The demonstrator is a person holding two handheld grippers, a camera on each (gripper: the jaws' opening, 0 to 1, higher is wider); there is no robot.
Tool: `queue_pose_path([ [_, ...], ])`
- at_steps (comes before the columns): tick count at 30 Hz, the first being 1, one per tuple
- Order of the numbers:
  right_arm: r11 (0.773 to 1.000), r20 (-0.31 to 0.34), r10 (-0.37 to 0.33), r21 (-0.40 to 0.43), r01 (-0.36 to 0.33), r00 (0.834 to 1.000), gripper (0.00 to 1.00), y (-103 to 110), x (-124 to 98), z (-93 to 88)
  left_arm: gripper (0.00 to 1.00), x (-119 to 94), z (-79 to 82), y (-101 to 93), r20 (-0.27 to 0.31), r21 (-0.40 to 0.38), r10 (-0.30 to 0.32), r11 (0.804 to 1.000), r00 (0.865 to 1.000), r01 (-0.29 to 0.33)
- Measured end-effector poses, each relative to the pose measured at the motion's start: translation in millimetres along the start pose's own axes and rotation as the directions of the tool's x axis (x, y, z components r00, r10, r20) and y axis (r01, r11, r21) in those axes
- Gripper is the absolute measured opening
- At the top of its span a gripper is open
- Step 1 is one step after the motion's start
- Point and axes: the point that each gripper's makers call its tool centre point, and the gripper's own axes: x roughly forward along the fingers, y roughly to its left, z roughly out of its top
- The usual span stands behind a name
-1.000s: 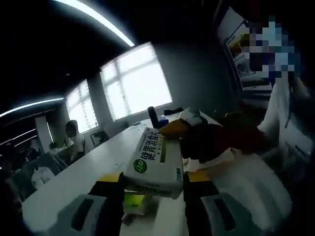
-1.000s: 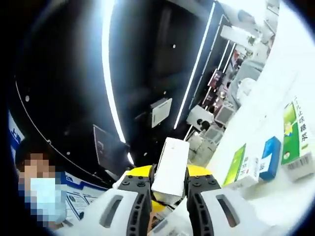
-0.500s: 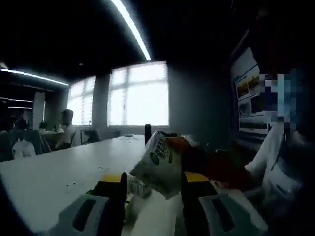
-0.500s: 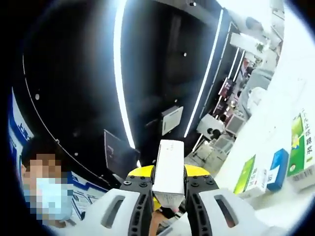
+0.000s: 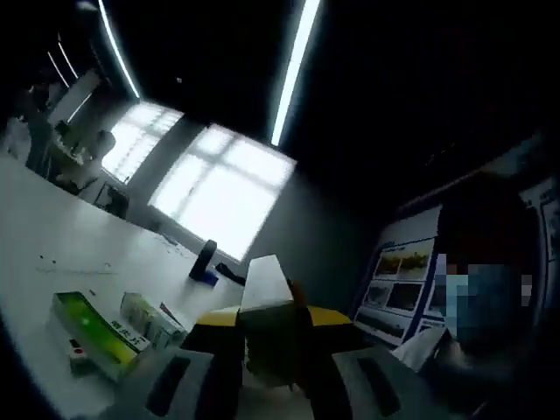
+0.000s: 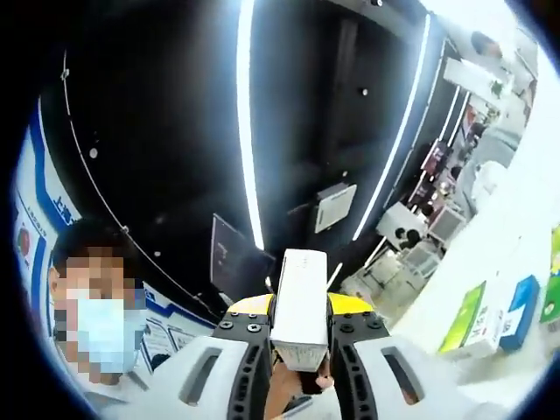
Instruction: Arrange the small medicine boxes into an aligned row inside the storage area until every box is upright, visible, and separated from the surrounding clutter.
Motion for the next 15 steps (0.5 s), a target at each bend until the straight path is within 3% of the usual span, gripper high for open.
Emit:
queue_pose_path([
  [8,0.995,0.04,-0.018,-0.093,0.022,0.999,0.23,-3.1,-1.1,3.0,0.19,2.4,0.3,-4.2,0.008,0.004,0.034,0.999,0.999,-0.034],
  [10,0.992,0.046,-0.028,-0.122,0.033,0.999,0.25,-6.2,-1.7,3.5,0.19,0.0,9.4,-1.7,0.051,0.014,0.049,0.999,0.998,-0.049],
  [13,0.989,0.04,-0.032,-0.142,0.037,0.999,0.27,-9.3,-2.1,0.8,0.18,-5.5,24.7,-0.5,0.129,-0.031,0.051,0.998,0.99,-0.047],
  [15,0.99,0.016,-0.018,-0.139,0.02,1.0,0.27,-5.3,1.4,-7.0,0.19,-6.3,27.0,0.1,0.145,-0.038,0.048,0.998,0.988,-0.043],
])
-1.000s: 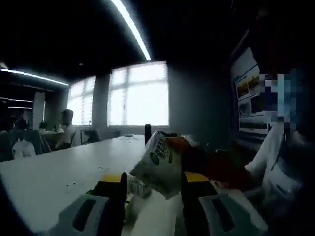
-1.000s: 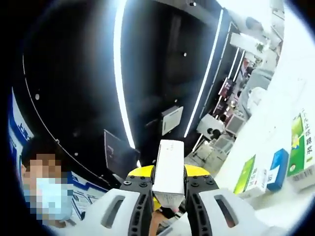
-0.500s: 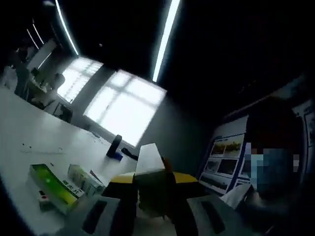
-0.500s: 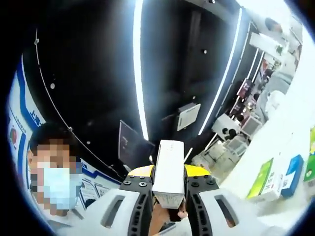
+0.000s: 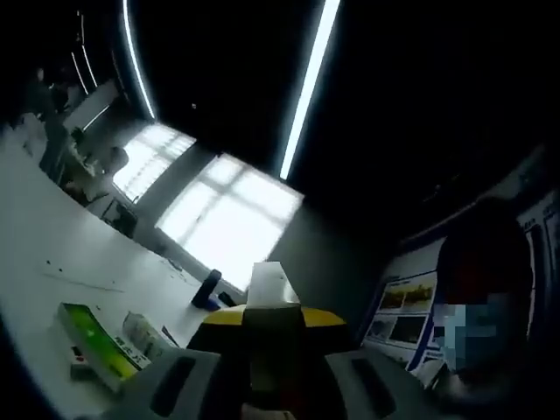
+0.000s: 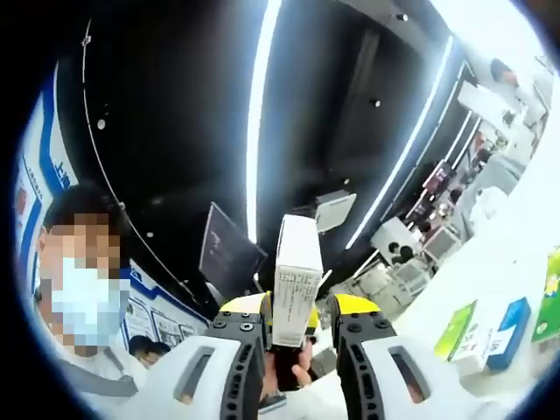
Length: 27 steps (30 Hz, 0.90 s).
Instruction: Arrange the small medicine boxes into an aligned row inside the storage area until every box is upright, visible, and separated from the surrounding clutter.
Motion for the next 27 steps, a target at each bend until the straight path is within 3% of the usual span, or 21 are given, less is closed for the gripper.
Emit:
queue_pose_path([
  [2,1.0,-0.021,0.017,0.003,-0.017,1.0,0.26,5.1,3.3,-7.2,0.19,-0.4,2.5,0.6,0.015,-0.007,-0.003,1.0,1.0,0.003],
  [4,0.999,-0.046,0.045,0.01,-0.044,0.998,0.23,11.2,5.5,-14.0,0.19,5.0,-5.9,0.7,-0.002,0.004,0.002,1.0,1.0,-0.002],
  [7,0.995,-0.058,0.049,0.094,-0.043,0.997,0.19,8.8,1.3,-11.6,0.2,8.1,-12.2,-2.4,-0.024,0.018,-0.01,1.0,1.0,0.011],
  [8,0.996,-0.059,0.047,0.083,-0.042,0.997,0.19,7.4,1.1,-9.9,0.2,7.8,-13.7,-1.6,-0.031,0.019,-0.011,1.0,0.999,0.011],
  [11,0.997,-0.051,0.037,0.071,-0.033,0.998,0.19,7.4,-0.9,-6.0,0.2,7.5,-25.9,1.8,-0.093,-0.008,-0.004,1.0,0.996,0.004],
  [14,0.994,-0.019,0.033,0.1,-0.03,0.999,0.19,5.2,-3.8,2.4,0.2,8.8,-46.6,1.6,-0.201,-0.008,-0.009,1.0,0.98,0.007],
  [18,0.988,0.007,0.049,0.146,-0.05,0.999,0.18,4.9,-6.1,10.1,0.2,12.3,-67.3,-4.6,-0.291,0.006,-0.021,1.0,0.956,0.024],
  [20,0.985,0.012,0.055,0.161,-0.056,0.998,0.18,5.2,-6.4,10.6,0.2,12.5,-68.7,-5.9,-0.302,0.049,-0.029,0.998,0.953,0.045],
  [27,0.989,-0.029,0.045,0.139,-0.041,0.999,0.18,2.1,-6.0,7.1,0.27,3.5,-49.4,0.7,-0.262,0.112,-0.007,0.993,0.965,0.038],
])
